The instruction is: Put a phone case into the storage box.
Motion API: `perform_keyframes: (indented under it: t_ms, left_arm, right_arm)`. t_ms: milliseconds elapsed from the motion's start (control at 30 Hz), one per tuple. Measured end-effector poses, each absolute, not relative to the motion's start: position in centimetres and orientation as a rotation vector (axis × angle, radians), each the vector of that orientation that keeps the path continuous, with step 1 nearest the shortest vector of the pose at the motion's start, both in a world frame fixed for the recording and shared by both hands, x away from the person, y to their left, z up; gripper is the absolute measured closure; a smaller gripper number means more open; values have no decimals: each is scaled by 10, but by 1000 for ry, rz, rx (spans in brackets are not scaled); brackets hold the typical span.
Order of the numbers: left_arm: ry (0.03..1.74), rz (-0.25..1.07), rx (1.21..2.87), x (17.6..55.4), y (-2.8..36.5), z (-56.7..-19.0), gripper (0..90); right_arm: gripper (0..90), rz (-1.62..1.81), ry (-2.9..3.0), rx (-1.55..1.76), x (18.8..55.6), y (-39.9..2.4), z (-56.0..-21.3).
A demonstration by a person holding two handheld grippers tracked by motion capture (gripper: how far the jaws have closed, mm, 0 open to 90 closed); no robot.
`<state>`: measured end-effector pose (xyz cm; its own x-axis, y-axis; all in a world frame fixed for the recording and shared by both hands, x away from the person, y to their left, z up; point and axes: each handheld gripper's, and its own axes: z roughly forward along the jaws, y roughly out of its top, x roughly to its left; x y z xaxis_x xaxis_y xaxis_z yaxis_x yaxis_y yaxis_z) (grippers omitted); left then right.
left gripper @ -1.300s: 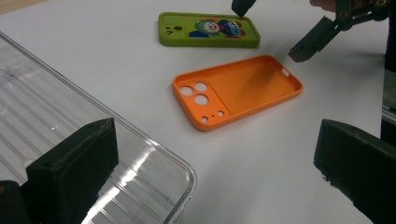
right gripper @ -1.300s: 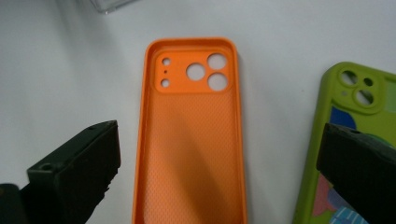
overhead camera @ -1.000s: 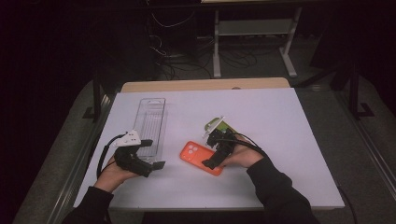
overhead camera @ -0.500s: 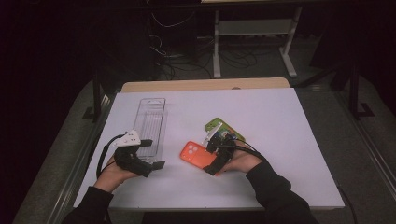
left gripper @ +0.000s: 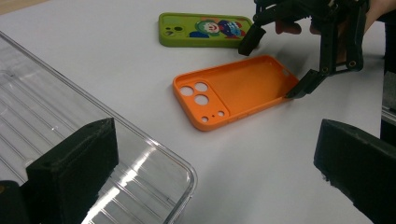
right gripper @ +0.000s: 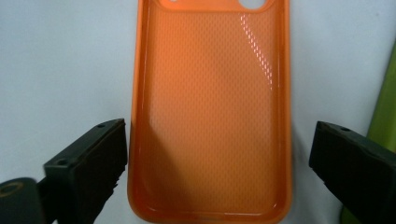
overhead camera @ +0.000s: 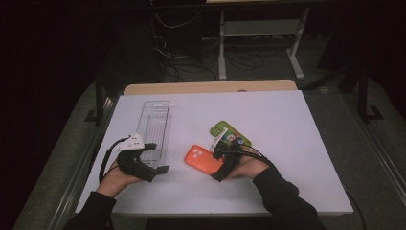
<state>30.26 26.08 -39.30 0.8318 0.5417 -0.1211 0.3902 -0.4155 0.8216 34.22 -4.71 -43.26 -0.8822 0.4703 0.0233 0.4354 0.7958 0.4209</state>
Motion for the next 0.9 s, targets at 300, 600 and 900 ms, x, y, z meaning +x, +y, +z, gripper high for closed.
perform_keyframes:
  t_ms: [300,600,900]
  left_arm:
    - [688,199,2059,302,261,-393,0]
    - [678,204,2068,303,260,-393,0]
    - [684,202,2063,303,260,-394,0]
  right_arm:
    - [131,634,2915,707,340,-47,-433]
    - [147,620,2899,704,337,-46,-434]
    - [155,640,2905,721,338,-48,-433]
